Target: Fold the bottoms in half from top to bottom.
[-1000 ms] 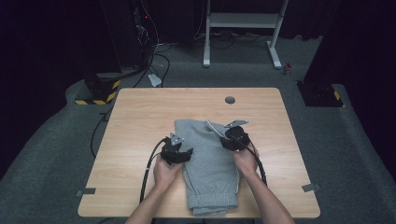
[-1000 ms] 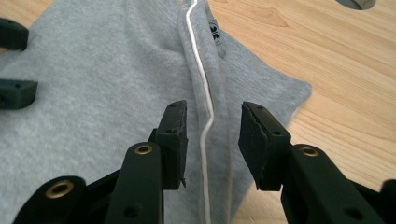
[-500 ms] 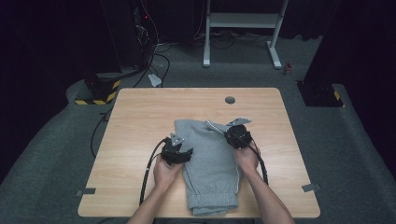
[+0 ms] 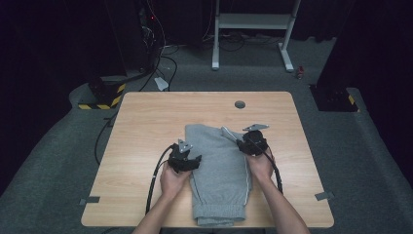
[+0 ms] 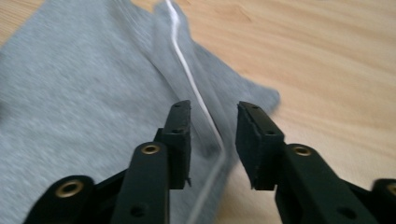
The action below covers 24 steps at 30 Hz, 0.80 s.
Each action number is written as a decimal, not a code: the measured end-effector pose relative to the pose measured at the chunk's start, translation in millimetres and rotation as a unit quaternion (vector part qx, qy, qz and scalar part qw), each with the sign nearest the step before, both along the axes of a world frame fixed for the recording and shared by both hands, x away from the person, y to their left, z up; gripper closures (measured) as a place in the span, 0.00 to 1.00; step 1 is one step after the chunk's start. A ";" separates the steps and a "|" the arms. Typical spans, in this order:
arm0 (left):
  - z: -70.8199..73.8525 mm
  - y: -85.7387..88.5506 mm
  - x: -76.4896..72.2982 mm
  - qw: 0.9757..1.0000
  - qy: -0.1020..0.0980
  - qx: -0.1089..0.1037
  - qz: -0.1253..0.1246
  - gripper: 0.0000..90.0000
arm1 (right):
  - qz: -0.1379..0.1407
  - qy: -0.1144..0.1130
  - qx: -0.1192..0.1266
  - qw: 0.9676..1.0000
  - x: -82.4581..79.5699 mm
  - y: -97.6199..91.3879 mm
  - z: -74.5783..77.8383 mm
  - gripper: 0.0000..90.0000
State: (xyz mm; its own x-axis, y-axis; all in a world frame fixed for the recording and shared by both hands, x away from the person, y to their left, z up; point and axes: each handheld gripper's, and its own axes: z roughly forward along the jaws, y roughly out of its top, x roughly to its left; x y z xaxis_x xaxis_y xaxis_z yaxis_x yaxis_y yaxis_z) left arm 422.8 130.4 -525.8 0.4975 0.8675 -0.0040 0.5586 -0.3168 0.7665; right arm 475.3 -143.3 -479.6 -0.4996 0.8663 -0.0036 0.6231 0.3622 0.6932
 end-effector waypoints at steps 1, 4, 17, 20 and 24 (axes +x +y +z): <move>0.0 0.0 0.0 1.000 0.000 0.000 0.000 0.37 | 0.002 -0.002 -0.002 1.000 1.8 3.1 1.3 0.70; 0.0 0.0 0.0 1.000 0.000 0.000 0.000 0.37 | 0.004 -0.005 -0.006 1.000 6.3 11.7 3.8 0.68; 0.0 0.0 -0.3 1.000 -0.001 0.001 0.001 0.37 | 0.020 0.007 -0.036 0.999 19.4 32.3 4.0 0.96; 0.0 0.0 -0.2 1.000 -0.001 0.001 0.001 0.37 | 0.018 -0.007 -0.006 1.000 15.7 21.9 15.9 0.96; 0.0 0.0 -0.2 1.000 -0.001 0.001 0.001 0.37 | 0.000 -0.023 0.005 1.000 13.5 4.5 23.3 0.96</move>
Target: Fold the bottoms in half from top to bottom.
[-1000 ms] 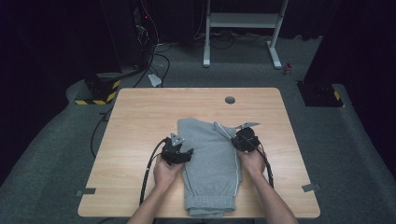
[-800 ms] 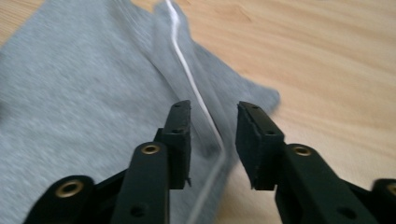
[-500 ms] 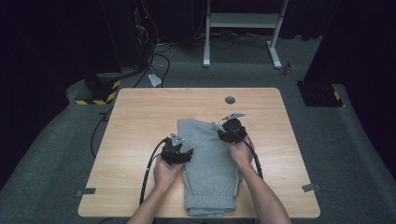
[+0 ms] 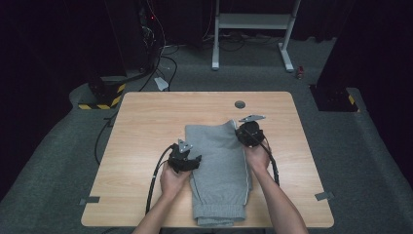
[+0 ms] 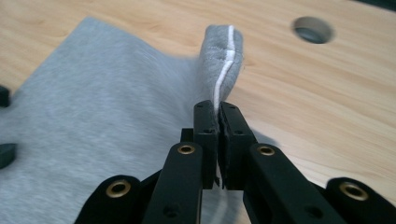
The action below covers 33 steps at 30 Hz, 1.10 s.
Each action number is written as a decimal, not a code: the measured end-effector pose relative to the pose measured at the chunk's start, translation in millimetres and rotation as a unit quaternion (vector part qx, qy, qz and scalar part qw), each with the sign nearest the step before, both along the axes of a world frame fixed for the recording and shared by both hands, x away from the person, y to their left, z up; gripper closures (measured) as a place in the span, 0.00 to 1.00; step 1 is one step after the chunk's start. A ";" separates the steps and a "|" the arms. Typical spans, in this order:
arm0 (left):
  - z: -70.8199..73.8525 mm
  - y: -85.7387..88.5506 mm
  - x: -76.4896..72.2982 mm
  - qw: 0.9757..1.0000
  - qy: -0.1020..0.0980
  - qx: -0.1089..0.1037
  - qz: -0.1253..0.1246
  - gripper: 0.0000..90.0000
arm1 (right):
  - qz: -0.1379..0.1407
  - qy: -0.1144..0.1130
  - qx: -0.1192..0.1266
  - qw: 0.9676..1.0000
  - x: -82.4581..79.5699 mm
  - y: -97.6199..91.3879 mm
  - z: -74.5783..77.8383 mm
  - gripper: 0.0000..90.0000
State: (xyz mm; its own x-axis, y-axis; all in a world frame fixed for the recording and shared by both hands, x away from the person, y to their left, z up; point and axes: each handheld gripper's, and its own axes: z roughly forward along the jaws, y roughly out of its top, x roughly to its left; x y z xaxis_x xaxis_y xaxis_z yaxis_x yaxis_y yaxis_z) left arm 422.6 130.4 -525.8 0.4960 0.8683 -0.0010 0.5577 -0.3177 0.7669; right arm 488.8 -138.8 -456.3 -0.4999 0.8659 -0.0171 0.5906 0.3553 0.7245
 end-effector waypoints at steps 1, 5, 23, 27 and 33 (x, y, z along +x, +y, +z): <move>0.0 0.1 0.1 1.000 0.001 -0.001 0.000 0.37 | -0.017 0.001 0.000 1.000 0.6 -11.6 -3.0 0.96; 0.0 0.1 0.1 1.000 0.003 -0.003 0.001 0.37 | -0.048 0.028 -0.016 0.998 4.1 -24.1 -24.1 0.88; 0.0 0.0 0.2 1.000 0.002 -0.001 0.000 0.37 | -0.013 0.045 0.013 0.999 -47.8 -30.8 -42.8 0.78; 0.0 -0.1 -0.2 1.000 0.001 -0.001 0.002 0.37 | 0.013 0.051 -0.002 0.999 -51.7 -25.0 -42.2 0.96; -0.1 -0.2 -0.2 1.000 0.003 -0.002 0.000 0.35 | -0.010 0.058 0.002 0.998 -59.7 -43.7 -51.0 0.94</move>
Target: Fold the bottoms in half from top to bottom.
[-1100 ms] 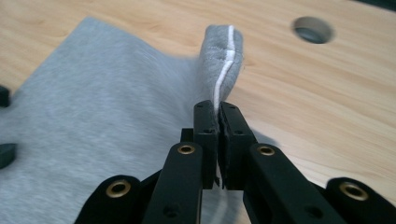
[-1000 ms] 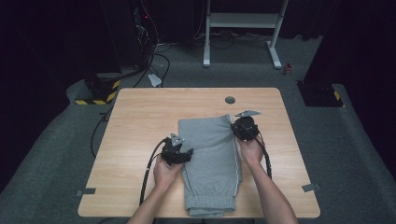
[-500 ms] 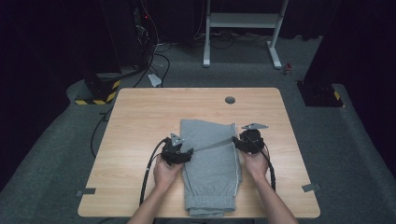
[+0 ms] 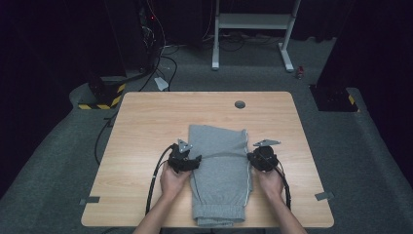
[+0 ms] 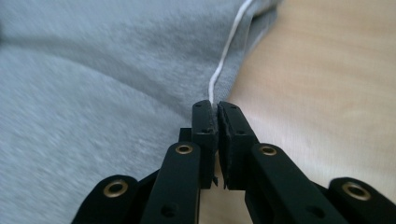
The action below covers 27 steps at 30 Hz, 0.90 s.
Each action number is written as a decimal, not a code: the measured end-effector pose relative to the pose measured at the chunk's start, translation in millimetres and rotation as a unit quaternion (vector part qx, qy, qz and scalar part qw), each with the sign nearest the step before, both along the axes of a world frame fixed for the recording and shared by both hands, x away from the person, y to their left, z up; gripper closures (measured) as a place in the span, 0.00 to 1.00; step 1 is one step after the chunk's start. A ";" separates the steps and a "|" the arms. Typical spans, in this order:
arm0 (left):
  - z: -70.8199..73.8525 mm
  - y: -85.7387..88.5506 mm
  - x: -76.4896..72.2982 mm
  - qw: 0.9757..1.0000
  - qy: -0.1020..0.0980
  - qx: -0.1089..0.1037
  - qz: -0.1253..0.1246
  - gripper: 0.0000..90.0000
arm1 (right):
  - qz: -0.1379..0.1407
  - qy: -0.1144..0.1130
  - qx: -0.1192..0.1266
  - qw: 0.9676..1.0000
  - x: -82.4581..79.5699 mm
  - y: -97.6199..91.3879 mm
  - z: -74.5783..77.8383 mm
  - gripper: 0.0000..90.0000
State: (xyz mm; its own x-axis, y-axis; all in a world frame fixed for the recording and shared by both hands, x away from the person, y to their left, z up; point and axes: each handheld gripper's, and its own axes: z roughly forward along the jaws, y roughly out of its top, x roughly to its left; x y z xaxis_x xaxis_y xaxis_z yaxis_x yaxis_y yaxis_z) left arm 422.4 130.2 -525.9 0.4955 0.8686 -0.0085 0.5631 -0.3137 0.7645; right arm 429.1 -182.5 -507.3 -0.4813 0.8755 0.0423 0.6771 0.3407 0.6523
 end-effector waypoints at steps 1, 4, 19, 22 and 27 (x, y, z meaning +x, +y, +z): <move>0.0 -0.1 0.0 1.000 -0.001 0.001 -0.002 0.35 | -0.003 0.001 0.003 1.000 -1.9 -0.9 -2.1 0.90; -0.2 3.1 2.4 1.000 0.013 -0.019 -0.001 0.36 | -0.020 -0.012 -0.010 1.000 -5.6 1.6 2.9 0.78; 13.5 -17.0 -54.7 0.994 0.048 0.002 -0.094 0.41 | 0.079 -0.026 0.016 0.996 -60.0 29.5 9.7 0.68; 9.6 -15.5 -56.0 0.995 0.040 0.007 -0.091 0.42 | 0.070 -0.017 0.004 0.997 -62.8 29.0 0.1 0.68; 6.1 -19.7 -44.0 0.996 0.024 0.014 -0.083 0.42 | 0.070 -0.037 -0.025 0.997 -50.8 32.7 -2.3 0.69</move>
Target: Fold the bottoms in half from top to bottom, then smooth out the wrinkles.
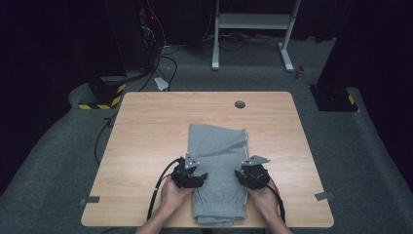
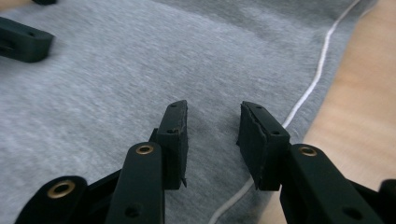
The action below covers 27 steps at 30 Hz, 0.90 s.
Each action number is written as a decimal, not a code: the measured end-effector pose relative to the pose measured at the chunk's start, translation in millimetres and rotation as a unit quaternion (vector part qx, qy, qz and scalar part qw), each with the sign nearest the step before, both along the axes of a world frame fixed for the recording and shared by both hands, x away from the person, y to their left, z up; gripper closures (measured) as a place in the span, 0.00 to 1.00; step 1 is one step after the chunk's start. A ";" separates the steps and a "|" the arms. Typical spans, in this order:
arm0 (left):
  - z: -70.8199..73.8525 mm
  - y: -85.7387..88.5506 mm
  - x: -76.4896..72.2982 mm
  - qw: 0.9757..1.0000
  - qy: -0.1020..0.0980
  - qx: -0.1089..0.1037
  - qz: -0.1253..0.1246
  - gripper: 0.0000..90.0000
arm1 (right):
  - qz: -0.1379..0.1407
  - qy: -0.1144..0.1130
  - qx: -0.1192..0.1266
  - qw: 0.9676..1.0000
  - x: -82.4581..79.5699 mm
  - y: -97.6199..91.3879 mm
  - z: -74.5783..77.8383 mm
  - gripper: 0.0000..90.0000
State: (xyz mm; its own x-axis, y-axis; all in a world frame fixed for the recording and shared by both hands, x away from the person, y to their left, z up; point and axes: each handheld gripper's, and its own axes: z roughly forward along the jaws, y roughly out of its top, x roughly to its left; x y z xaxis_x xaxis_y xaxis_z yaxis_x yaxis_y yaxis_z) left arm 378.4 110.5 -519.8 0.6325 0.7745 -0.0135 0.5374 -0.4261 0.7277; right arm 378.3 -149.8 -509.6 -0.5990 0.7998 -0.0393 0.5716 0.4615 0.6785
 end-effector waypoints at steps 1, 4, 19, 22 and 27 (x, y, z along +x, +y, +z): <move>0.0 0.0 0.0 1.000 0.000 0.000 0.000 0.42 | -0.001 -0.006 -0.006 1.000 4.8 0.8 -0.4 0.69; 1.7 -6.1 19.2 1.000 0.007 0.007 0.011 0.42 | -0.005 -0.013 -0.027 1.000 22.7 4.3 0.0 0.69; 18.8 -4.7 13.1 0.999 0.051 -0.016 0.006 0.38 | -0.019 0.002 0.034 0.999 24.2 -7.0 15.6 0.56; 18.8 -5.7 2.0 0.999 0.050 -0.014 -0.008 0.38 | -0.008 -0.002 0.042 0.999 10.0 -9.6 17.8 0.56; 7.4 -4.4 -11.5 0.998 0.052 -0.014 -0.010 0.38 | 0.010 0.015 0.042 0.999 -13.5 -10.2 7.8 0.56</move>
